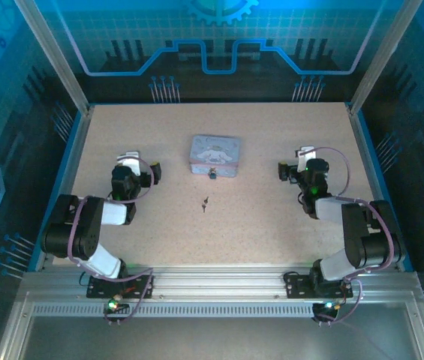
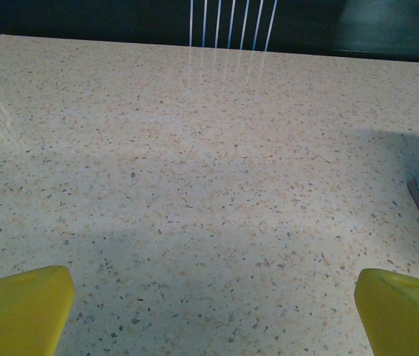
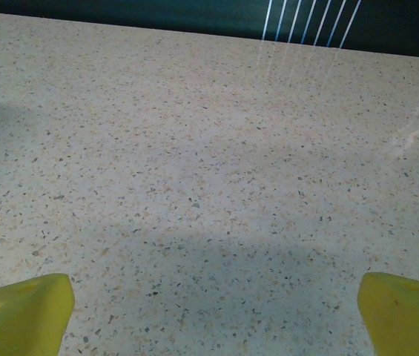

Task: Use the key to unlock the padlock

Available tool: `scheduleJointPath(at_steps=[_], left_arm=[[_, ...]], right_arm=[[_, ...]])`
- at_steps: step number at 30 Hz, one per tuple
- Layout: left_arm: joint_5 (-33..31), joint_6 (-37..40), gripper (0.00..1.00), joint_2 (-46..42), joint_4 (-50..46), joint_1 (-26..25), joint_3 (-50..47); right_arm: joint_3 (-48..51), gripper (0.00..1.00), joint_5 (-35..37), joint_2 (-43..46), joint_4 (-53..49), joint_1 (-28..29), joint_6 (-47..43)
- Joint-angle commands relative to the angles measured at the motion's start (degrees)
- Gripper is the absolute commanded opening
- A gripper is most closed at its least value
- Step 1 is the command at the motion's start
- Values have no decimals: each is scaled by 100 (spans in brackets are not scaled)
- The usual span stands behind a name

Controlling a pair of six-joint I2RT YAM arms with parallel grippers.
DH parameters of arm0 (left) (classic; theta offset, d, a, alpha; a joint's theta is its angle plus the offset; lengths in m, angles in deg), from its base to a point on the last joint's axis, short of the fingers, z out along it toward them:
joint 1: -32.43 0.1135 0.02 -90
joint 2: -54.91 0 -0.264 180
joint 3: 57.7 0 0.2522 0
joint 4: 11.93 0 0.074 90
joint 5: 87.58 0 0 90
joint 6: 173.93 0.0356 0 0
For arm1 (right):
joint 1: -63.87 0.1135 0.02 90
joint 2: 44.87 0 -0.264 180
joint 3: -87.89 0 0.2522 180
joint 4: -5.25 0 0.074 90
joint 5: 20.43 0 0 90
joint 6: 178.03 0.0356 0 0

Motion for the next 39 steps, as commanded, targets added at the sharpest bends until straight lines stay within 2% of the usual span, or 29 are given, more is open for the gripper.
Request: scheduleJointPath(at_steps=[1, 9, 11, 13, 15, 16, 19, 21, 25, 31, 35, 39], left_arm=[[138, 115, 99, -131, -13, 66, -92], [598, 90, 99, -400, -40, 203, -192], [577, 79, 99, -843, -347, 196, -259], [388, -255, 99, -1505, -1452, 199, -58], [493, -643, 99, -1964, -2707, 189, 293], [738, -647, 99, -2126, -3217, 164, 455], [839, -761, 95, -2514, -4423, -138, 831], [1196, -977, 91, -2681, -4792, -326, 928], [1977, -1651, 82, -2852, -5253, -711, 939], [2401, -1942, 69, -2688, -6128, -1519, 1033], [2274, -1804, 60, -2556, -6552, -1955, 1146], [2209, -1671, 44, -2179, -6604, -2269, 1248]], right_arm=[[74, 100, 106, 118, -40, 69, 73], [52, 100, 98, 147, -48, 65, 79], [-378, 100, 145, 311, -914, 65, 144], [-1321, 100, 261, 370, -2739, 50, 484], [-2004, 97, 84, 267, -3962, 55, 693], [-2206, 94, -96, 241, -4340, 68, 794], [-2356, 87, -683, 448, -4736, 250, 1115], [-2277, 85, -755, 690, -4783, 568, 1312], [-1943, 85, -428, 1023, -4792, 1773, 1708], [-1724, 75, -450, 810, -4340, 3358, 2742], [-1853, 65, -411, 561, -4418, 3744, 3201], [-1907, 53, -494, 401, -4467, 3796, 3513]])
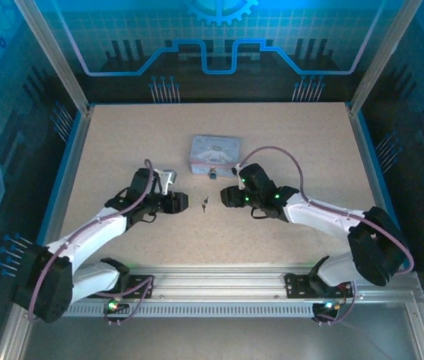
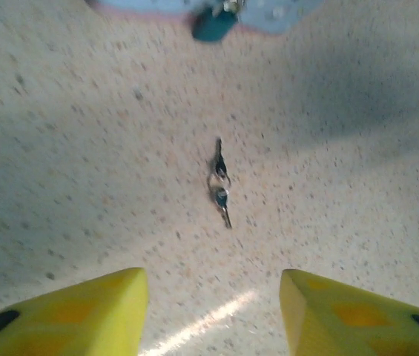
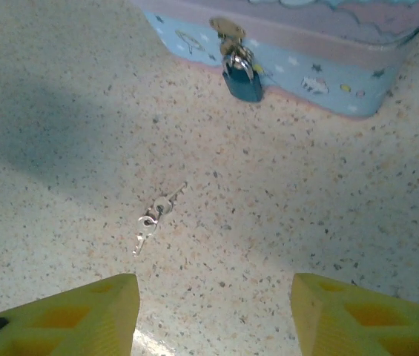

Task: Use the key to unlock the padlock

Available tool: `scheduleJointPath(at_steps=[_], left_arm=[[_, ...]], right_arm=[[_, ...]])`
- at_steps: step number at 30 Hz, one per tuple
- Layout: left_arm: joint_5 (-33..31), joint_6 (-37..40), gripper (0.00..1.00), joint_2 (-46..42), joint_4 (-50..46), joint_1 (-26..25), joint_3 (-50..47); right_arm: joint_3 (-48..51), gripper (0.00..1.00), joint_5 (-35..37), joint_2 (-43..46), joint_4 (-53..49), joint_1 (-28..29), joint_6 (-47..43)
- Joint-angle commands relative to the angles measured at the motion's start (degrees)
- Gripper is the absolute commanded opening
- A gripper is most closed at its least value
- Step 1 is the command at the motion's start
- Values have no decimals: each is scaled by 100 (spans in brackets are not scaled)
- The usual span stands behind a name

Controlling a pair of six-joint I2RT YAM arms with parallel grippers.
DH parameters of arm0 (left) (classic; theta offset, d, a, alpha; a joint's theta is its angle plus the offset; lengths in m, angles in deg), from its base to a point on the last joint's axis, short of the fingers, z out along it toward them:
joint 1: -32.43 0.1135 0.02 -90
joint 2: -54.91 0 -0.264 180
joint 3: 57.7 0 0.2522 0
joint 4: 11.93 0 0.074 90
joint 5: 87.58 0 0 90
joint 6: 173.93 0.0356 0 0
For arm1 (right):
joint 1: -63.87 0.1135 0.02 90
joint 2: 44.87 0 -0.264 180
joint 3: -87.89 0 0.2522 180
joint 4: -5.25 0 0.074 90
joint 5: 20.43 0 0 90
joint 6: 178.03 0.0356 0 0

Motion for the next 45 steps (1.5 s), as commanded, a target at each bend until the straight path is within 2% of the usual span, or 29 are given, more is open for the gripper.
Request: scheduleJointPath(at_steps=[1, 4, 8, 10, 13, 15, 22, 37, 45], left_arm=[[70, 63, 41, 367, -336, -265, 287], [-63, 198, 29, 871, -437, -607, 607], [-441, 494, 24, 1557, -814, -981, 1227], [-709, 689, 25, 1912, -1012, -1145, 1534], [-969, 884, 35, 2369, -1198, -1243, 1913], [-1109, 943, 38, 2643, -1275, -1275, 2131], [-1425, 901, 39, 3403, -1378, -1305, 2651], [-2075, 834, 30, 4020, -1817, -1514, 3120], [-2057, 807, 18, 4090, -1822, -1538, 3127]], right_arm=[[-130, 51, 29, -97, -137, 46, 563], [-32, 48, 129, -47, -180, 45, 716], [135, 47, 260, 76, -289, 23, 859], [239, 47, 248, 146, -346, -41, 975], [449, 47, 160, 257, -332, -154, 1097], [574, 47, 112, 324, -305, -217, 1131], [846, 49, 68, 511, -296, -402, 1082], [996, 50, -88, 675, -191, -647, 940], [1075, 50, -73, 808, -181, -656, 982]])
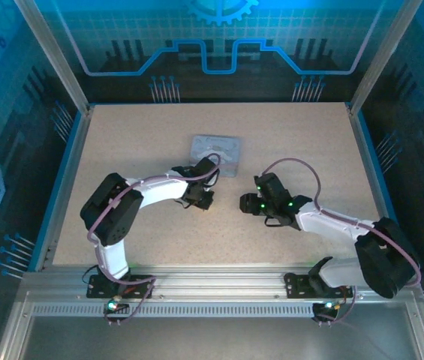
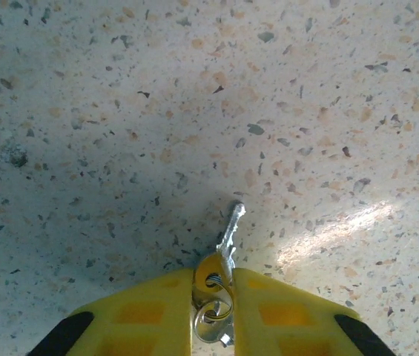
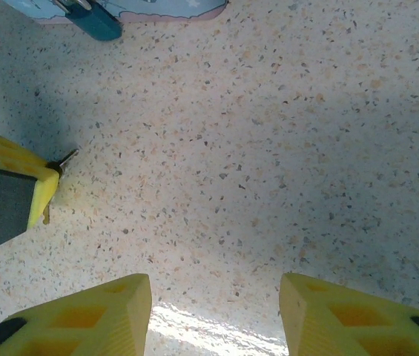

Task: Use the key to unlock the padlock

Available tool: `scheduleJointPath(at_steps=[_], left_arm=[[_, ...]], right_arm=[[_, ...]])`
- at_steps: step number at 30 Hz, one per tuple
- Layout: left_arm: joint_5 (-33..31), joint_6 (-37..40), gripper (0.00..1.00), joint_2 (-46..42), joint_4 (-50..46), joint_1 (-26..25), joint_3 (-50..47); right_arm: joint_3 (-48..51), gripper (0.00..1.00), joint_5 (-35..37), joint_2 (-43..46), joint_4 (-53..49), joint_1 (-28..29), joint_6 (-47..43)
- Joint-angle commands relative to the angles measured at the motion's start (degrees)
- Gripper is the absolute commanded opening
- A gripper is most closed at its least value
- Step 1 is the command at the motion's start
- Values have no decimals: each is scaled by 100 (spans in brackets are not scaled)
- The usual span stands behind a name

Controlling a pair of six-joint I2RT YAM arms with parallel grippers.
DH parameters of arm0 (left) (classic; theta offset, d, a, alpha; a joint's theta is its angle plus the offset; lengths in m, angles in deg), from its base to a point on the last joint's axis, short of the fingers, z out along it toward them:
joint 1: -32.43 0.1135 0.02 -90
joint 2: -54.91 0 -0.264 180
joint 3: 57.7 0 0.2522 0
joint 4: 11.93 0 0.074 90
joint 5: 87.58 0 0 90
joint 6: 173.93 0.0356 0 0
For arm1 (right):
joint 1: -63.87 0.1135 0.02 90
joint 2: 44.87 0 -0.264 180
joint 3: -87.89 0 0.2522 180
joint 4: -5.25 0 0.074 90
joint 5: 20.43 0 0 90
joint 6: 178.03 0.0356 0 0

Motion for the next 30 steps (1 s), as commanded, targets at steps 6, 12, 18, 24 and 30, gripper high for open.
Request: scheduleJointPath(at_steps=[6, 12, 18, 24, 30], left_arm=[[131, 53, 12, 1, 71, -54, -127], [325, 114, 3, -250, 515, -50, -400], [514, 148, 0, -485, 882, -48, -616], [828, 157, 0, -725, 1243, -40, -829], [1252, 124, 0, -1053, 1650, 23, -1088]], right_arm=[[82, 51, -16, 329, -67, -97, 2], [90, 51, -29, 500, -147, -141, 15], [114, 51, -226, 553, -107, -185, 78], [152, 51, -553, 532, 116, -254, 237], [151, 50, -885, 572, 255, -355, 349]])
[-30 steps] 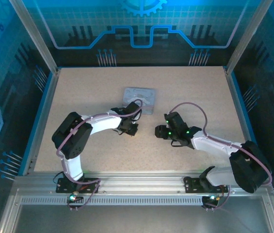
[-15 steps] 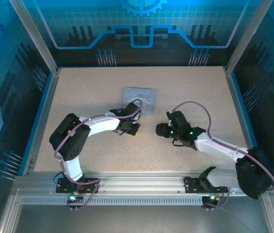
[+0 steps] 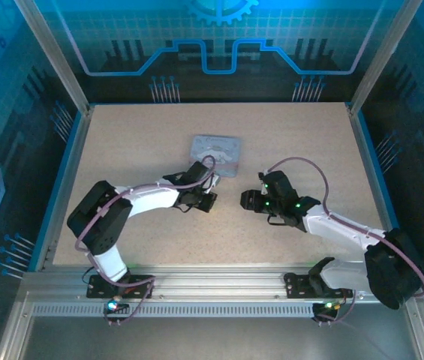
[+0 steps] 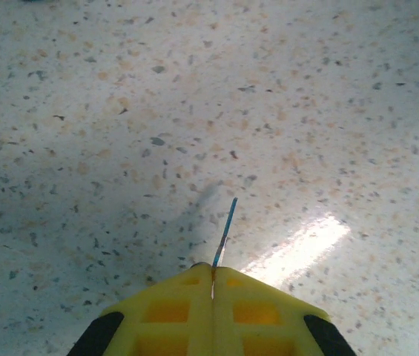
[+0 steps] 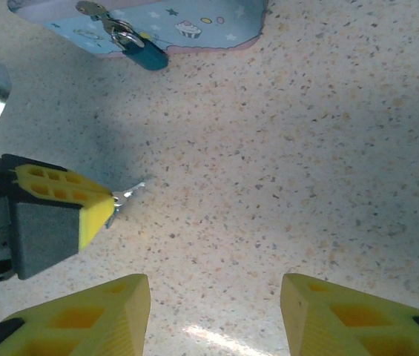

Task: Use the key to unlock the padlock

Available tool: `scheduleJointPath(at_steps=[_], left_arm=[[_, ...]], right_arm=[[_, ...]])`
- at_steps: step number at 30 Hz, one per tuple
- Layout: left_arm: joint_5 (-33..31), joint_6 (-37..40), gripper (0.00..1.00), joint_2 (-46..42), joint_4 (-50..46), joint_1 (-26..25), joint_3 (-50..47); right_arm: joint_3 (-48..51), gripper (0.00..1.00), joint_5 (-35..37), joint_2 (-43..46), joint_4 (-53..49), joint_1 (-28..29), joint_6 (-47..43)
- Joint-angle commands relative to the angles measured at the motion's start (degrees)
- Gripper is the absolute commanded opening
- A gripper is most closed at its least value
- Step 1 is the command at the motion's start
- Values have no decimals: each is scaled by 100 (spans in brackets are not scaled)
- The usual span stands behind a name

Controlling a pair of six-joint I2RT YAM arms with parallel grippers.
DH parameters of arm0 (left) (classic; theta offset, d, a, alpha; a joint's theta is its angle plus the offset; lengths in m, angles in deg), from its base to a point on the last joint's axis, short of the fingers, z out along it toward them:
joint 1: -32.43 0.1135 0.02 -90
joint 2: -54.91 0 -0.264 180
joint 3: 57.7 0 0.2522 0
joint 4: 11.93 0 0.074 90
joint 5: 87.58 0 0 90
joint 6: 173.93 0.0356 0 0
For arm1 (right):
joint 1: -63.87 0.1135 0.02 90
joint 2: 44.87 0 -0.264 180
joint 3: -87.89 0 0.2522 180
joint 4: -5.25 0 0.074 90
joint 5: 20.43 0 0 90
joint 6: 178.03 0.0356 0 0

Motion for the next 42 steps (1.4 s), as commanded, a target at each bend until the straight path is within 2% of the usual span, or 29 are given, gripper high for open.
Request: scheduleJointPath(at_steps=[1, 7, 11, 17, 19, 22, 24, 28, 33, 35, 39, 42], left_arm=[[477, 97, 0, -394, 368, 42, -181], [1225, -97, 0, -1105, 750, 273, -431], [1955, -528, 0, -1773, 1235, 533, -708], [2840, -1293, 0, -2603, 1897, 790, -905], [3062, -1545, 0, -2800, 2147, 811, -952], [3342, -1897, 0, -3030, 2467, 818, -965], [3482, -2083, 0, -3143, 2570, 838, -948], [3666, -2388, 0, -3303, 2739, 861, -975], [3818, -2796, 0, -3440, 3090, 898, -1113], [3832, -2906, 0, -3479, 3159, 914, -1148], [3884, -3001, 0, -3560, 3188, 961, -1161], [3918, -3081, 0, -3624, 3182, 1006, -1166]], right_arm=[[53, 50, -393, 137, 133, -146, 160], [2, 50, -1280, 626, 279, -586, 245], [-418, 51, -1760, 949, 1, -680, -10], [-1011, 65, -2709, 999, 303, -576, 228], [-1209, 65, -2970, 881, 440, -515, 367], [-1528, 55, -3331, 638, 658, -358, 556], [-1799, 43, -3426, 486, 683, -238, 650], [-2015, 27, -3504, 340, 829, -153, 908], [-2161, 21, -3503, 320, 965, -45, 1090], [-2249, 23, -3445, 331, 804, 21, 1028], [-2288, 42, -3199, 458, 465, 102, 873], [-2334, 44, -2794, 703, -84, 92, 620]])
